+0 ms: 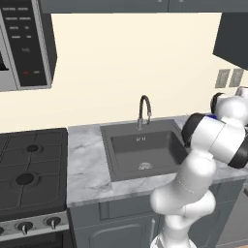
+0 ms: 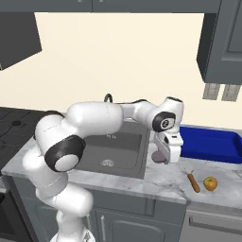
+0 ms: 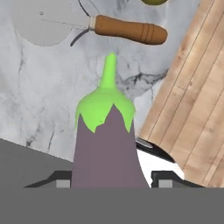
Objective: Pick up all produce items and place them in the sink. Turn on the sink faucet to wash them. Then turn the sink off and put them in the tray.
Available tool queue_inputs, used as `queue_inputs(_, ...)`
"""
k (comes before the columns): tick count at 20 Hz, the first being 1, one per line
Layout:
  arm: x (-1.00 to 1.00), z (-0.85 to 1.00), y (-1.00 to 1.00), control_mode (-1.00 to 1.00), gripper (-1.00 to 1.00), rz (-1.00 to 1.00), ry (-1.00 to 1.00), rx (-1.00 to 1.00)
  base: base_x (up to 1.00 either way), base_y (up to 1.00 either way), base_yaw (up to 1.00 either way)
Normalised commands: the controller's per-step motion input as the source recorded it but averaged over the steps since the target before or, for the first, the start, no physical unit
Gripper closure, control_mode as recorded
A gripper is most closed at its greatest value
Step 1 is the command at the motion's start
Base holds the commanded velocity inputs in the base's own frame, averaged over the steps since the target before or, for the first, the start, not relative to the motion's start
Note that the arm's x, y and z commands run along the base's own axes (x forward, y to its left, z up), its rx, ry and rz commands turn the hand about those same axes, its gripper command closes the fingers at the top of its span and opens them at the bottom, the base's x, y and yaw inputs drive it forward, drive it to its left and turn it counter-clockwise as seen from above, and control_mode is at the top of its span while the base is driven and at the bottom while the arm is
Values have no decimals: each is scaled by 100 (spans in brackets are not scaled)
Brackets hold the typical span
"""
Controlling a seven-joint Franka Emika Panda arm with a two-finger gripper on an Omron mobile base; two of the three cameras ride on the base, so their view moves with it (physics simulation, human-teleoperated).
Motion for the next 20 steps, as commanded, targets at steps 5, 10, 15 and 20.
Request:
queue_inputs(5, 0, 16, 74, -100, 100, 10, 9, 1, 0, 0, 0)
queue_inputs(10, 0, 0, 64, -100, 100, 18, 9, 4, 0, 0, 0)
queue_inputs(15, 3, 0, 55, -100, 100, 21, 13, 10, 0, 0, 0)
queue_inputs(20, 28, 0, 49, -100, 100, 20, 12, 13, 0, 0, 0)
